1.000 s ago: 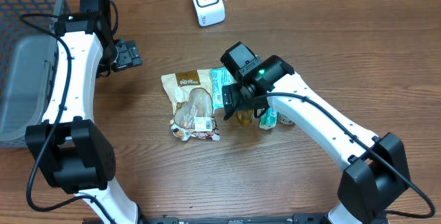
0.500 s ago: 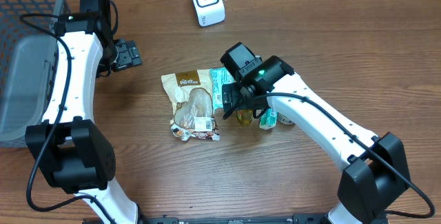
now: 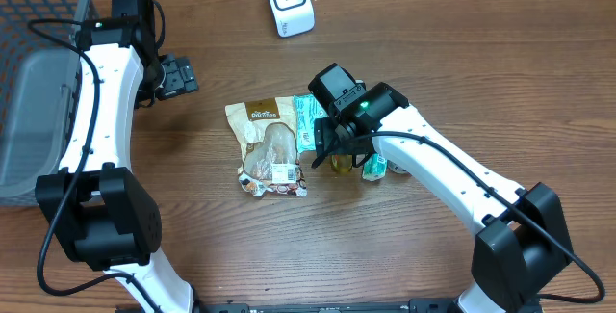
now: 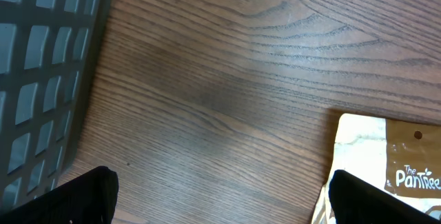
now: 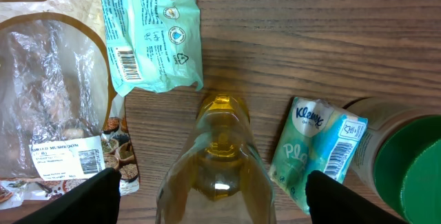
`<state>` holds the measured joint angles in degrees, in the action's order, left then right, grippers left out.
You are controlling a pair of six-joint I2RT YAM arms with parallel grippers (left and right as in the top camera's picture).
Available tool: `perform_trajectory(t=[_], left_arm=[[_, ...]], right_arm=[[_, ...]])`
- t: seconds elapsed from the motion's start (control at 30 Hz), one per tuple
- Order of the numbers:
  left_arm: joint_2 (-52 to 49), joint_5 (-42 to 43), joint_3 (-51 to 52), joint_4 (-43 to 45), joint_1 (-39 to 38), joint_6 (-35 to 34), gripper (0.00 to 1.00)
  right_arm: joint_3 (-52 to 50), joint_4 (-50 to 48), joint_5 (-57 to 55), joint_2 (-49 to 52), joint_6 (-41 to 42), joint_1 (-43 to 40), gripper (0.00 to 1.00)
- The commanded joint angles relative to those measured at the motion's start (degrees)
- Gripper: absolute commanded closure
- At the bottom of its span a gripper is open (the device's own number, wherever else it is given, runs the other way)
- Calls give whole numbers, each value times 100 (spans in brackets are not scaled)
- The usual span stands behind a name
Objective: Scan the item barcode
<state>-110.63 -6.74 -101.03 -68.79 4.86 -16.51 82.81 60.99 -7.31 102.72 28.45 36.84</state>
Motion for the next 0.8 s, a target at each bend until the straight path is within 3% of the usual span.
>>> perform_trajectory(t=[0.0, 0.33, 0.4, 0.43, 0.7, 0.77], left_arm=[[90, -74, -92, 4, -4, 24, 0], [90, -74, -92, 4, -4, 22, 0], [90, -72, -92, 4, -4, 22, 0], [90, -74, -92, 4, -4, 24, 0], [90, -74, -92, 7, -4, 24, 1], [90, -74, -92, 4, -4, 24, 0]], right_arm=[[-20, -17, -39, -4, 4, 26, 18], [63, 13, -39, -7, 2, 20, 18], [63, 20, -37, -7, 2, 7, 10], [63, 37, -37, -7, 4, 7, 0], [63, 85, 94, -7, 4, 7, 0], [61, 85, 94, -4, 4, 7, 6]])
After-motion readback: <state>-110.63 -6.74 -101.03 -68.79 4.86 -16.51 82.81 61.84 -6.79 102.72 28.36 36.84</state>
